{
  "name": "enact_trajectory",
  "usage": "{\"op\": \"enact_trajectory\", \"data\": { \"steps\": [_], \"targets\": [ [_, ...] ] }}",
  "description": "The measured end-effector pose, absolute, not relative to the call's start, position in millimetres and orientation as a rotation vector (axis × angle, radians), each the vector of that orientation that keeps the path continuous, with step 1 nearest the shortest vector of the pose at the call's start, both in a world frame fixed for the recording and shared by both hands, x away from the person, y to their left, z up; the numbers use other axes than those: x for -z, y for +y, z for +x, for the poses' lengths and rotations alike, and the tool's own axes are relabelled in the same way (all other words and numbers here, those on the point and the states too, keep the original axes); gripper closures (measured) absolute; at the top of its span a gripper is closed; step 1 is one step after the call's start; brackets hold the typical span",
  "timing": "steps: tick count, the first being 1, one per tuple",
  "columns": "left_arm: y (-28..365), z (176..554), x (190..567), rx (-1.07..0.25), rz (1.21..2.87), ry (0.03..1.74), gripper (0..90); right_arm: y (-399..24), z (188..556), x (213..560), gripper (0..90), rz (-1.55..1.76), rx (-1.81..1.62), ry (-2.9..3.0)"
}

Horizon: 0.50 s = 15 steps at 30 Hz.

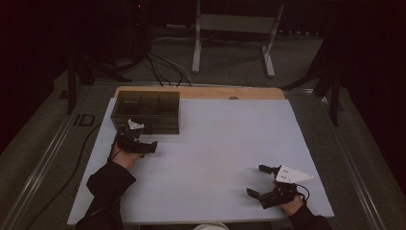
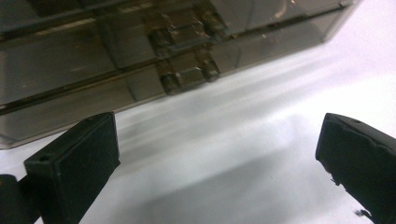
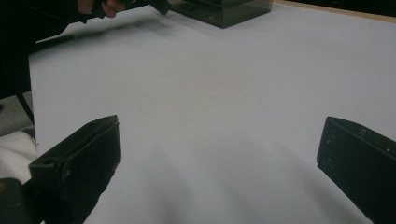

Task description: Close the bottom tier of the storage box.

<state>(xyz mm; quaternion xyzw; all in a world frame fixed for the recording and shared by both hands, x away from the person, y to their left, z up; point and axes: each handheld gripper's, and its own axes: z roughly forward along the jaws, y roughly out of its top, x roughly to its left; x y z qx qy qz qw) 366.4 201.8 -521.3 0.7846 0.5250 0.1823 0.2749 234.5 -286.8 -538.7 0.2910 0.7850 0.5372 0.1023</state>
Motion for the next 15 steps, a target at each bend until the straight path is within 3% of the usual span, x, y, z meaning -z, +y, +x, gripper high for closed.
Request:
{"op": "enact_trajectory", "data": {
  "steps": [15],
  "targets": [
    [188,364,515,-0.356,2.152,1.219,0.8,-291,234,539,0.0,0.862,-1.587,2.31]
  ]
}}
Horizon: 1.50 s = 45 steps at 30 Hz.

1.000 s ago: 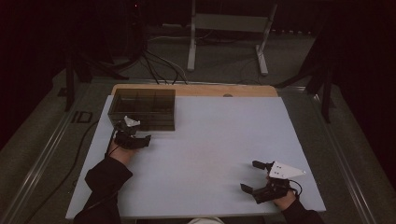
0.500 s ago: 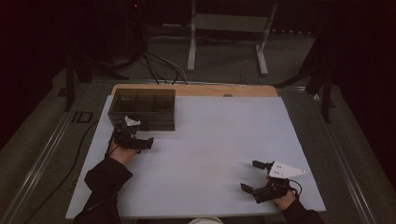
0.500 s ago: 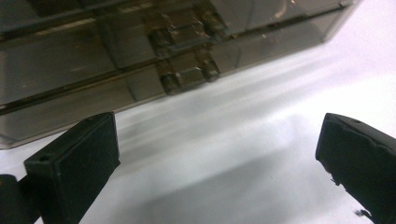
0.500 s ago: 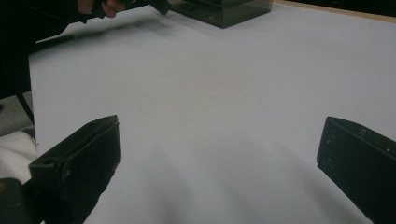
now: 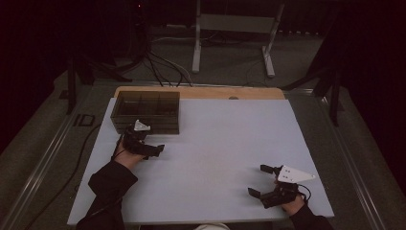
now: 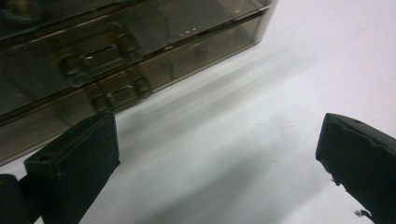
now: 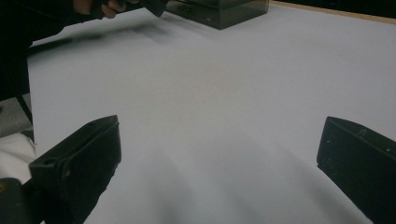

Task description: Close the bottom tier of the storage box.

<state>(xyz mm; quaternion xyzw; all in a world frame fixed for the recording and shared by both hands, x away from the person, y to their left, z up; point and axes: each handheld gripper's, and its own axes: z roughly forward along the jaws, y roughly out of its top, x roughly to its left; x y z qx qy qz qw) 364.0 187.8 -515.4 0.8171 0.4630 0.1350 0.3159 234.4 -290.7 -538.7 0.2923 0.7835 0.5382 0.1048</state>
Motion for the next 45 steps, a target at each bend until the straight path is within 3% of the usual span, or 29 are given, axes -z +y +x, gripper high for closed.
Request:
{"op": "enact_trajectory", "data": {
  "steps": [11,31,45],
  "targets": [
    [170,357,496,-0.243,2.128,1.089,0.8,-289,233,537,0.0,0.848,-1.577,2.316],
    [177,332,464,-0.326,2.006,1.059,0.8,-287,233,537,0.0,0.844,-1.571,2.317],
    [189,309,471,-0.342,1.999,1.035,0.9,-287,233,537,0.0,0.85,-1.572,2.317]
  ]
}}
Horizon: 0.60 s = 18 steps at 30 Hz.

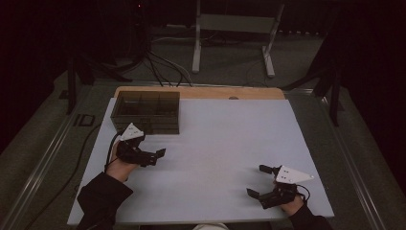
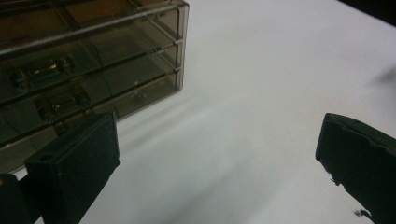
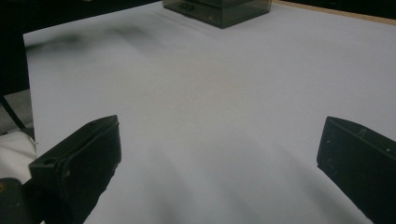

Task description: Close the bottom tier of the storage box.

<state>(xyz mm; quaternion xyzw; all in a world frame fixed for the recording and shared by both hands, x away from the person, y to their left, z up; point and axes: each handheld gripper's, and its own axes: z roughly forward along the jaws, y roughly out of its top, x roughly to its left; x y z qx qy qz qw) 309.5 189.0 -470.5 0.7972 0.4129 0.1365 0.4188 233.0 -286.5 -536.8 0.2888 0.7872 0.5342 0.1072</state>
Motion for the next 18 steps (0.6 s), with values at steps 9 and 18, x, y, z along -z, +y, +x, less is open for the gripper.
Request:
{"op": "enact_trajectory", "data": {
  "steps": [9,18],
  "targets": [
    [194,294,479,-0.348,1.976,1.029,0.9,-287,233,537,0.0,0.852,-1.572,2.319],
    [199,279,489,-0.367,1.973,1.03,0.9,-287,233,537,0.0,0.849,-1.569,2.32]
  ]
}}
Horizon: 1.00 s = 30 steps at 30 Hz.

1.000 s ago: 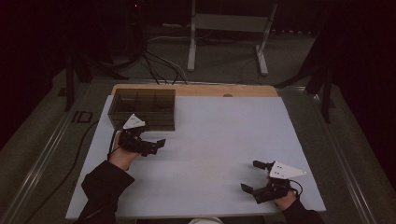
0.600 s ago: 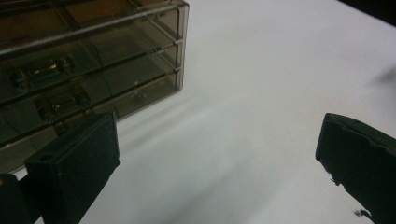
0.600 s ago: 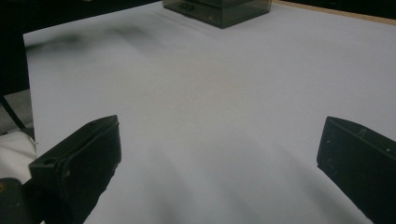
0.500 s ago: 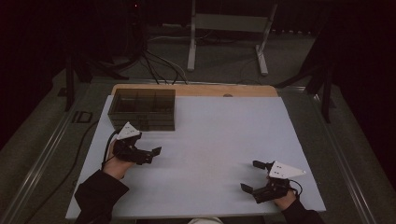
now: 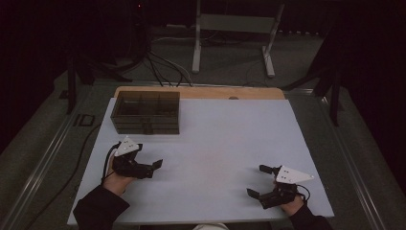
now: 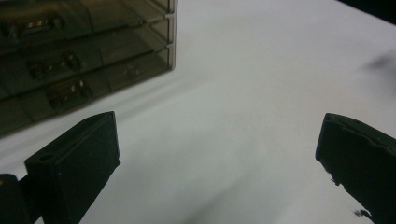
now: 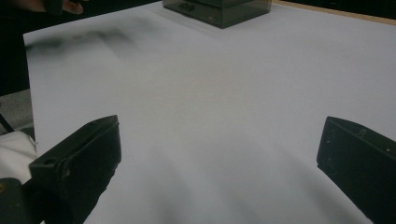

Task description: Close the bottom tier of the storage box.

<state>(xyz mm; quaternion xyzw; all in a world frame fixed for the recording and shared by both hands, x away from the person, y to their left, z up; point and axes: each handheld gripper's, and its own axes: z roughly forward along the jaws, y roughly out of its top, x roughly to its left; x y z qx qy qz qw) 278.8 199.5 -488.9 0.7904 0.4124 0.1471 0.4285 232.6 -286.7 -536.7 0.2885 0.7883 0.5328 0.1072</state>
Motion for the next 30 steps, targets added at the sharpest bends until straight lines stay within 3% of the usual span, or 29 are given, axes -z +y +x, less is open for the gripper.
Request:
{"op": "enact_trajectory", "data": {
  "steps": [30],
  "targets": [
    [212,227,521,-0.425,2.064,1.072,0.9,-286,232,537,0.0,0.844,-1.56,2.325]
  ]
}}
